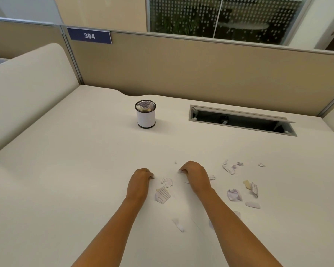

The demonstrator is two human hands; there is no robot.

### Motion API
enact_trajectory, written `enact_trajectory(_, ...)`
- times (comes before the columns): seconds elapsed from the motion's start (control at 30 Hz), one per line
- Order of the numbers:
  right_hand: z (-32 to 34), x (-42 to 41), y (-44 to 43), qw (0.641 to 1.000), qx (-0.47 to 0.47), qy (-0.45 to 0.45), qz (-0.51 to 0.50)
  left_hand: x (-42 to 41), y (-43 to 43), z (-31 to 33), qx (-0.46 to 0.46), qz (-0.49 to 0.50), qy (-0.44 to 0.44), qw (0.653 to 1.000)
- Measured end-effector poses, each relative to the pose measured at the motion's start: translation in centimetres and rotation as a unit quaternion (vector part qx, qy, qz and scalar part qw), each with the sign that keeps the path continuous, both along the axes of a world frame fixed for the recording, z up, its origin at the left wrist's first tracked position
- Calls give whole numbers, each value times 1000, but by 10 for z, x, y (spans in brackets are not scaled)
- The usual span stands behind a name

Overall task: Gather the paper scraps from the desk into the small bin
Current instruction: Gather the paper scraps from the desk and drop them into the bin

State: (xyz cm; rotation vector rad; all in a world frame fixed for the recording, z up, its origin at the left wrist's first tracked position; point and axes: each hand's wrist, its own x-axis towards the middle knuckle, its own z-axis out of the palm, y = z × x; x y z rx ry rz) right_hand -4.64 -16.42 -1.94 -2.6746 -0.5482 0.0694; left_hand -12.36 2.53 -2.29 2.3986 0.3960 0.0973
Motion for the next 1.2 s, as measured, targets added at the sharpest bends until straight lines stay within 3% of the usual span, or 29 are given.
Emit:
enact_trajectory(0.1, 1, -3, 0, 998, 34, 10, -48, -4, -9, 7, 9, -14, -20, 1000)
enact_trajectory(0.23, -1, -8, -4, 998, 43, 7, -39, -20, -27, 7, 45, -92, -52, 993)
enact_trajectory(0.4, -4, -16, -8, 999, -26, -13, 46, -40, -24, -10, 98, -231, 42, 967)
enact_trajectory(0.5, -7, -20, -16, 991, -62, -26, 114, -40, -18, -11, 147, -280, 54, 947)
enact_trajectory(0.7, -18, -25, -41, 979, -103, -68, 163, -33, -15, -7, 94, -220, -25, 971)
enact_trajectory(1.07, -24, -38, -72, 991, -126, -25, -48, -10, -31, 9, -68, -46, 22, 996)
enact_trajectory(1.2, -24, -48, -72, 994, -57, -34, -85, -4, -34, 13, -117, 6, 2, 993)
